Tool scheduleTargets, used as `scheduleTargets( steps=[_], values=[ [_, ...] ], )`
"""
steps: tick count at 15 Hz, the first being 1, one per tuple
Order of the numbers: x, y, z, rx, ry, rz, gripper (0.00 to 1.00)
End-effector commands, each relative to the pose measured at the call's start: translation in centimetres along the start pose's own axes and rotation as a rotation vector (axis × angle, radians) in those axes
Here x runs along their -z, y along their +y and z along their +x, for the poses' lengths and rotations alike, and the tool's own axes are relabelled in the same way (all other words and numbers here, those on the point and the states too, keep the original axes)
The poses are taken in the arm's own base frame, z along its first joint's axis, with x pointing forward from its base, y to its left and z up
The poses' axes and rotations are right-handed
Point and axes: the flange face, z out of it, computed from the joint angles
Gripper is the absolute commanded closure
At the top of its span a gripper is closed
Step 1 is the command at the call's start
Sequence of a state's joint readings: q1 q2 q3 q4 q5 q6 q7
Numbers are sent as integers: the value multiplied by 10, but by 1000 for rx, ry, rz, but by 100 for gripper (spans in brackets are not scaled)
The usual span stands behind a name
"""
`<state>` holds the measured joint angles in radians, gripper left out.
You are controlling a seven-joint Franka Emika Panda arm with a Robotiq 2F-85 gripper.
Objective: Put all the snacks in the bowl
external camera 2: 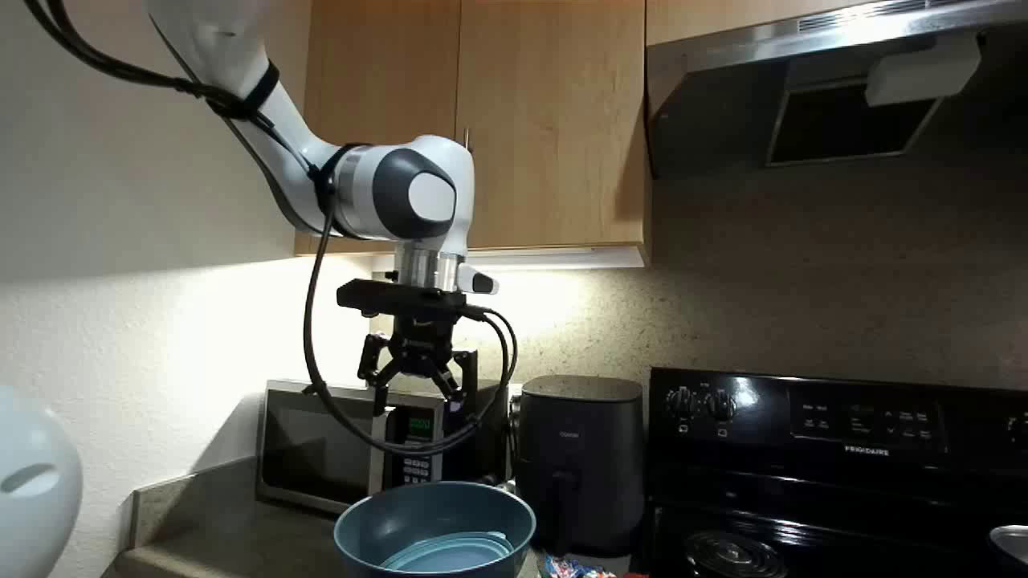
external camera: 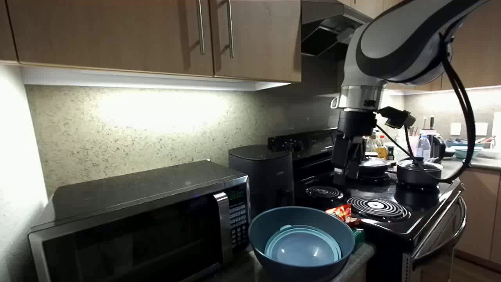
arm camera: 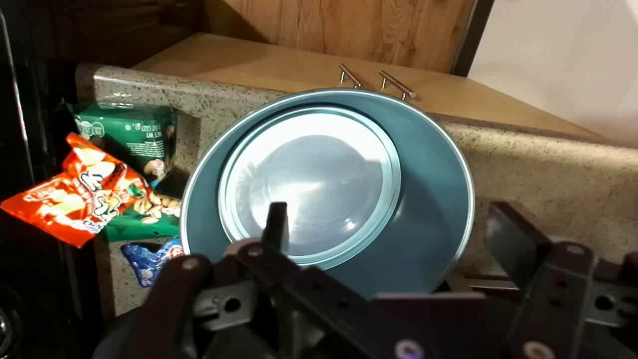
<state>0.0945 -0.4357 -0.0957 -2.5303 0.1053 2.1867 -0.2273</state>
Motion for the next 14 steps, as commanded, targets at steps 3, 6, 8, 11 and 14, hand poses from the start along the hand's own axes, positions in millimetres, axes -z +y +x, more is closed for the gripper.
scheduleTargets(
  steps=[3, 6, 8, 11, 14],
  values=[
    [0, 0, 0, 0, -1, 0, 0],
    [0, 0, 0, 0, -1, 0, 0],
    [-2, -2, 6, 0, -7, 4, 0],
    [-17, 15, 17, -85, -18, -7, 0],
    [-39, 42, 28, -219, 33, -97, 0]
  ],
)
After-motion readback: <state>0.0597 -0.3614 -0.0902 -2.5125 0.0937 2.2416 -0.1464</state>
